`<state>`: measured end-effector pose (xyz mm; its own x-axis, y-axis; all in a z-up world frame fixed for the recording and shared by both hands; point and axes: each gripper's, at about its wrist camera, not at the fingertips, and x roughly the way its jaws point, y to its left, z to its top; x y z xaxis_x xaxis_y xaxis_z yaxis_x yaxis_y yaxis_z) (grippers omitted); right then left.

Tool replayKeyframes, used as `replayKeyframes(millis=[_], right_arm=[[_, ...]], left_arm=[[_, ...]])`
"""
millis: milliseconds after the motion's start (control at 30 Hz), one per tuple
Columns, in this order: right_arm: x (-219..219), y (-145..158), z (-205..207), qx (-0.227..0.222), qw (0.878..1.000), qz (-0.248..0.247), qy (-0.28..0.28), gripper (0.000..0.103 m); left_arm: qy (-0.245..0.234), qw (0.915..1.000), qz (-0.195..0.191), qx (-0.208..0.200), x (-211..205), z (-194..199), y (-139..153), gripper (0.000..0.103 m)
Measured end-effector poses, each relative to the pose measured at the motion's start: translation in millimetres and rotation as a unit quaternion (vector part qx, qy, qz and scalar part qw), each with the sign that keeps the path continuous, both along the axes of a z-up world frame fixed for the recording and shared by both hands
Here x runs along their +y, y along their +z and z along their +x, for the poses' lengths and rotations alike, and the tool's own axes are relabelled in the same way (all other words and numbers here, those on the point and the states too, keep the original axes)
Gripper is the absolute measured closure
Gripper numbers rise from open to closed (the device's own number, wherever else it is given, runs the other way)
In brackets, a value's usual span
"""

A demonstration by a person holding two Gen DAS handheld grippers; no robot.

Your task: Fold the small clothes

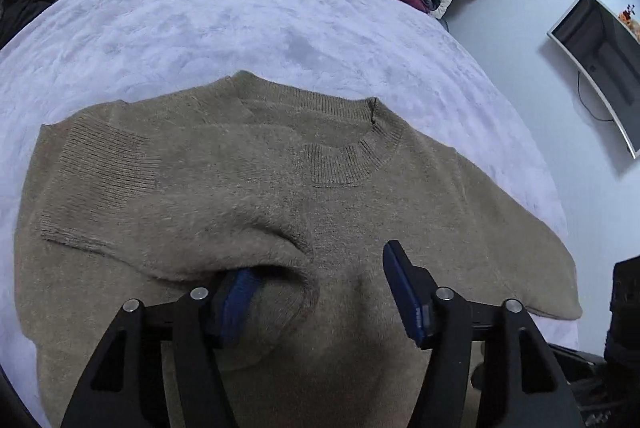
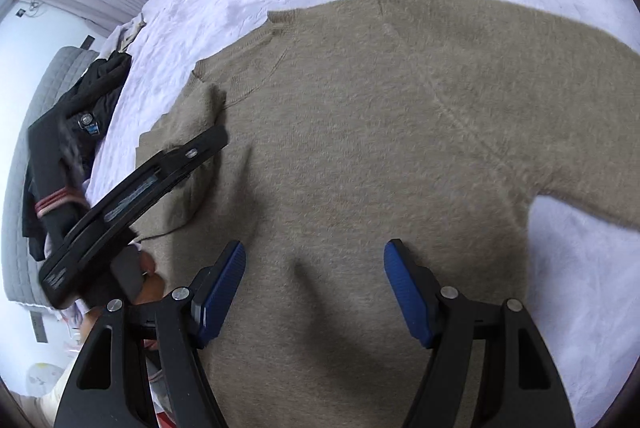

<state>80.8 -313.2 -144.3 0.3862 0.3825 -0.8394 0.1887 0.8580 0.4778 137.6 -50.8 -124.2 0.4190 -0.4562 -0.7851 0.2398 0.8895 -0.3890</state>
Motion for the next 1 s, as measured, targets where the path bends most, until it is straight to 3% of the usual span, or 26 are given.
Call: replayKeyframes(millis=[100,167,233,333,400,533,667,700,733,767,800,833,900,933,1000], right_arm=[[8,18,11,-0.028,0.999,-0.031,0.026,0.028],[18,30,21,-0.057,0.995,-0.056,0.057,0.028],[44,48,39,-0.097,0.987,-0.079,0.105,0.028],[94,63,64,-0.142,0.967,-0.103,0.183,0.028],[136,66,77,-0.170,0.945,-0.125,0.249,0.028],[201,46,87,-0.202,0.891,-0.214,0.346,0.028],[239,9,93,-0.194,0.842,-0.315,0.393,0.028],[246,-3,94,-0.186,0.824,-0.351,0.403,0.033],[249,-11,95,-0.185,0.809,-0.383,0.406,0.044],[245,-10,96,-0.186,0.811,-0.380,0.404,0.078],[237,-4,100,-0.182,0.828,-0.366,0.384,0.090],[223,5,104,-0.182,0.848,-0.348,0.357,0.090],[178,29,110,-0.186,0.909,-0.258,0.269,0.090],[156,36,110,-0.186,0.931,-0.216,0.228,0.090],[102,40,105,-0.169,0.966,-0.143,0.134,0.090]], left_arm=[[0.017,0.9997,-0.012,-0.008,43,-2,20,0.038],[0.054,0.9983,0.003,-0.023,82,-4,31,0.037],[0.107,0.9932,0.035,-0.032,125,5,34,0.020],[0.142,0.9884,0.054,0.004,174,31,14,0.020],[0.154,0.9865,0.035,0.045,199,50,-8,0.020],[0.127,0.9869,-0.016,0.098,211,78,-46,0.020],[0.115,0.9874,-0.009,0.108,203,87,-60,0.020],[0.112,0.9880,-0.008,0.106,201,87,-59,0.020],[0.112,0.9880,-0.009,0.106,198,90,-58,0.020],[0.113,0.9878,-0.009,0.107,197,91,-57,0.023],[0.111,0.9880,-0.009,0.107,194,95,-55,0.033],[0.106,0.9885,-0.009,0.108,192,96,-54,0.045],[0.096,0.9893,-0.006,0.110,188,99,-52,0.056],[0.090,0.9898,-0.004,0.110,185,99,-51,0.061],[0.087,0.9901,0.004,0.110,180,101,-51,0.062]])
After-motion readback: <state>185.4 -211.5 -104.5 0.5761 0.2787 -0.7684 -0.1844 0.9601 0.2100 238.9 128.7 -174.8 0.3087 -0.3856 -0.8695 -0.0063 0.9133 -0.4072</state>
